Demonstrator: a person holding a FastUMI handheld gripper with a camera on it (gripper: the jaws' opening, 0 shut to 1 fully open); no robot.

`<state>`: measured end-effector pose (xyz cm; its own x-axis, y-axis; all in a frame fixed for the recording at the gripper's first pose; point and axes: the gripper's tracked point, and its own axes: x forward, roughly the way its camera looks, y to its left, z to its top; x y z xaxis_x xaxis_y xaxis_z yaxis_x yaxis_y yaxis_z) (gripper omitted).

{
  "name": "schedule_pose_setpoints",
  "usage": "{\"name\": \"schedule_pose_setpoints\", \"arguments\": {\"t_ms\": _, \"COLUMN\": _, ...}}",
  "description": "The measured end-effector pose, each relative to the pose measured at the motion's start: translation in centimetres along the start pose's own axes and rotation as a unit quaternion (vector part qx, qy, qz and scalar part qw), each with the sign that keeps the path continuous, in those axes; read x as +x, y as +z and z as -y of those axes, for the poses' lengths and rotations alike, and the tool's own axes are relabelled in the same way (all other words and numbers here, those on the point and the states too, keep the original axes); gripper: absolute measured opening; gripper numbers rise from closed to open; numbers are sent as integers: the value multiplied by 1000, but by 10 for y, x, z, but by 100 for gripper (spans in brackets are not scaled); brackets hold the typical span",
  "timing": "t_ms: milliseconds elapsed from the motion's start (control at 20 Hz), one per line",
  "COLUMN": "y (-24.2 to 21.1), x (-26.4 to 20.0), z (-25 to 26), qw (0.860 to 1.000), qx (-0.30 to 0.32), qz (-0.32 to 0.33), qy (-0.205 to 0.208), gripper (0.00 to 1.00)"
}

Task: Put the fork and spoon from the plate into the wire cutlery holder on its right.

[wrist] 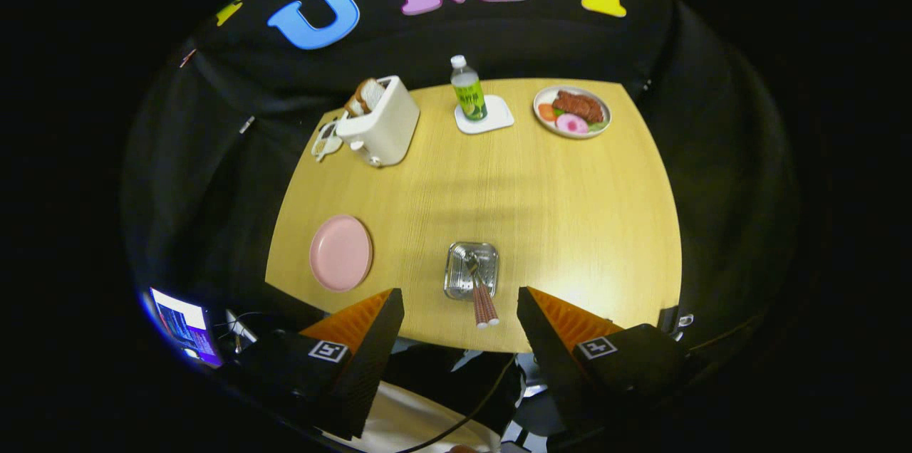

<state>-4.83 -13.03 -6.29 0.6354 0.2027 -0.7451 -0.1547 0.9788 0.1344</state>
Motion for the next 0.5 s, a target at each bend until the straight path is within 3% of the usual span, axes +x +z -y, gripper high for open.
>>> {"name": "schedule_pose_setpoints", "arguments": {"t_ms": 300, "y": 5, "x": -42, "z": -31, "qw": 989, "qx": -7, "qz": 150, "qy": -10, "gripper": 100}}
{"name": "schedule_pose_setpoints", "arguments": {"t_ms": 500, "y": 34, "x": -76, "z": -37, "qw": 961, "qx": -31, "qz": 272, "qy": -47, "gripper": 100}}
